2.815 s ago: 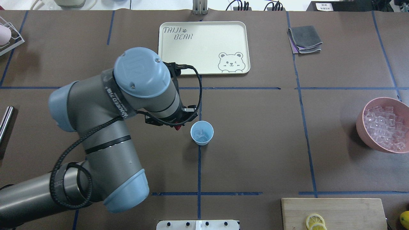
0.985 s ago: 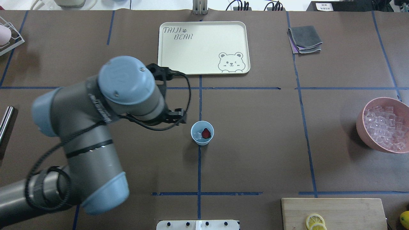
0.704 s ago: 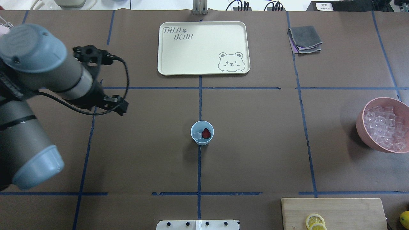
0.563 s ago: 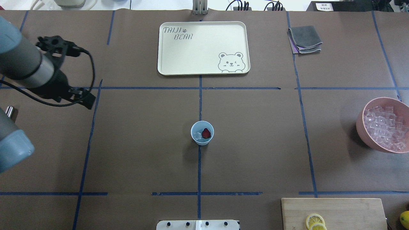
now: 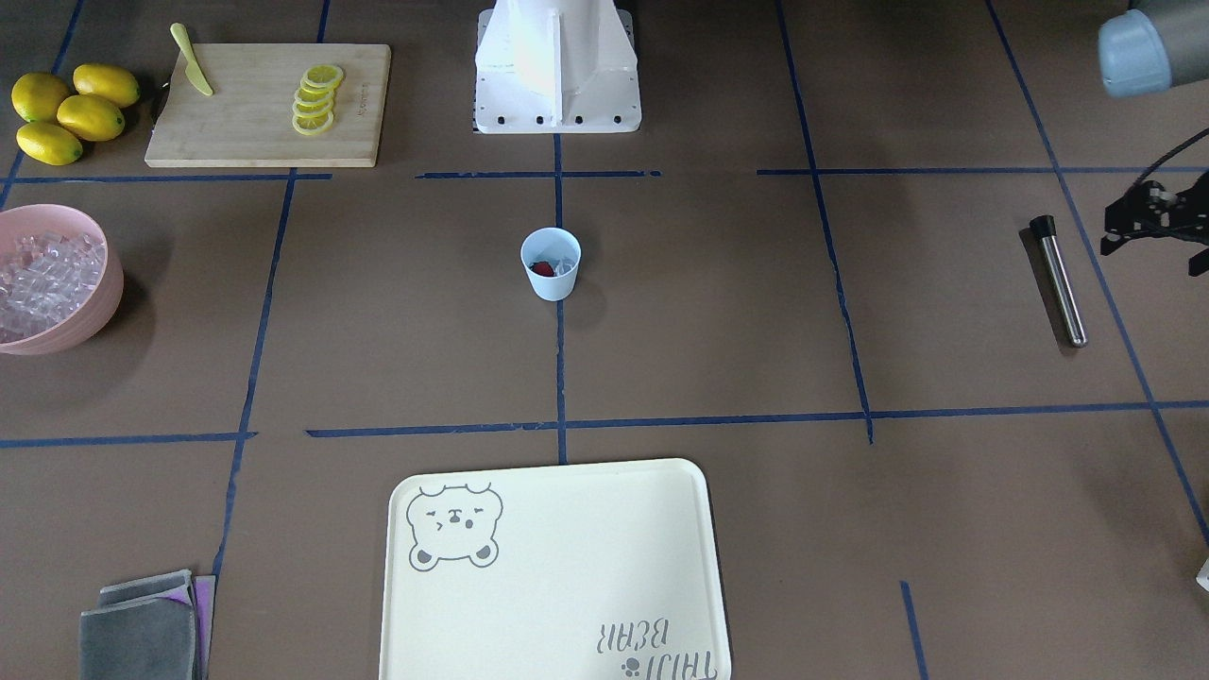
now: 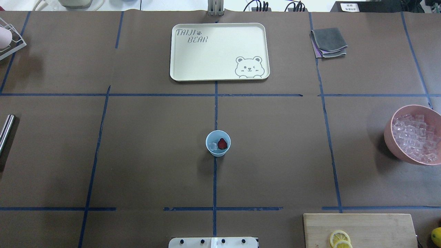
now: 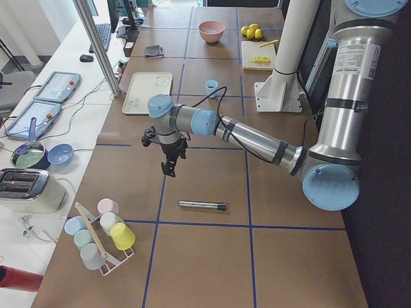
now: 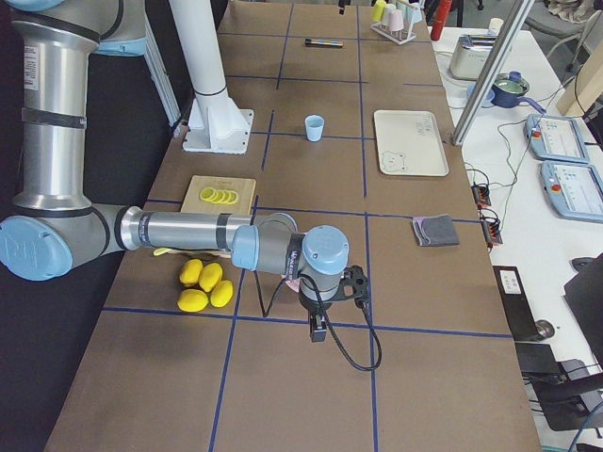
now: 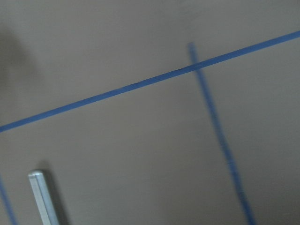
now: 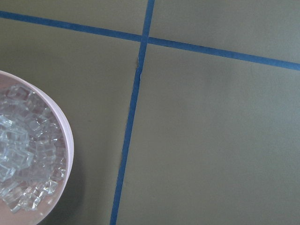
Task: Mash ice and strawberries in cup
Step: 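Withdraw the left arm from the cup toward its rest side, then grasp the metal pestle beside the table edge with the left gripper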
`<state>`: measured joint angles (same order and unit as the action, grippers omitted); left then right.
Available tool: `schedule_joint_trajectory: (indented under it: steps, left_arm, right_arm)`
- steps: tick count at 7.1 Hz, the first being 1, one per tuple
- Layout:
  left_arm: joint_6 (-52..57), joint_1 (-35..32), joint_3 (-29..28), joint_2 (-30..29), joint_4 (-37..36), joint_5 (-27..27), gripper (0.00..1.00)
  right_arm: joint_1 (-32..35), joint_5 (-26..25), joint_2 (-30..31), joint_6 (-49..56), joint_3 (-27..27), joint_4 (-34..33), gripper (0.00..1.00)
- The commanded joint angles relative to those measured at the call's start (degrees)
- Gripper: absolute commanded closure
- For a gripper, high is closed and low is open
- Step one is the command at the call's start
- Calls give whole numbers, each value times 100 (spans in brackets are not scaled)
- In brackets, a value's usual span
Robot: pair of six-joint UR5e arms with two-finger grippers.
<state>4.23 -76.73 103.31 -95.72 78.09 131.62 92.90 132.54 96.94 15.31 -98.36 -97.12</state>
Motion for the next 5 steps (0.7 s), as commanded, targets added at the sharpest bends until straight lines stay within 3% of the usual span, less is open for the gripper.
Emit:
schedule_joint_trajectory:
  steps: [1, 3, 5]
  left_arm:
    - [-943, -132, -214, 586, 1191, 118, 0]
    - [-2368, -44, -1054, 913, 3368, 109, 0]
    - [-3250, 630, -1689, 923, 4684, 48, 0]
  right_arm:
    - [0, 0, 0, -2, -17, 0, 0]
    - [0, 0, 0, -2, -26, 0, 0]
    - [18, 0, 0, -2, -26, 0, 0]
